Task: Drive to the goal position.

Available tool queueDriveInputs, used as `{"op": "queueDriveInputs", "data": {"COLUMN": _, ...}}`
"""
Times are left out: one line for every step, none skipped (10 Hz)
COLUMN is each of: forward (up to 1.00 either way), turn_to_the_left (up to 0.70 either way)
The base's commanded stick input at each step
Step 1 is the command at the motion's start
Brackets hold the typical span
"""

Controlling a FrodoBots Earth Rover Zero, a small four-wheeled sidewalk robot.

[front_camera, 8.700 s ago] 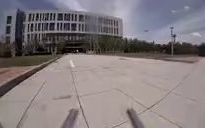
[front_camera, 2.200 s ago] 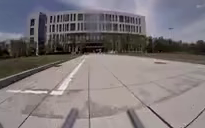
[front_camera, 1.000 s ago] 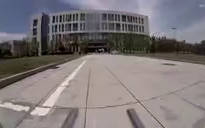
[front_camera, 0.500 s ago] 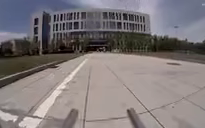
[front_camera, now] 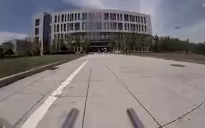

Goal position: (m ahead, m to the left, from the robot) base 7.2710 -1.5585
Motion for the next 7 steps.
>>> {"op": "queueDriveInputs", "data": {"forward": 0.50, "turn_to_the_left": 0.00}}
{"op": "queueDriveInputs", "data": {"forward": 0.50, "turn_to_the_left": 0.00}}
{"op": "queueDriveInputs", "data": {"forward": 0.50, "turn_to_the_left": 0.00}}
{"op": "queueDriveInputs", "data": {"forward": 0.50, "turn_to_the_left": 0.00}}
{"op": "queueDriveInputs", "data": {"forward": 0.50, "turn_to_the_left": 0.00}}
{"op": "queueDriveInputs", "data": {"forward": 0.50, "turn_to_the_left": 0.00}}
{"op": "queueDriveInputs", "data": {"forward": 0.50, "turn_to_the_left": 0.00}}
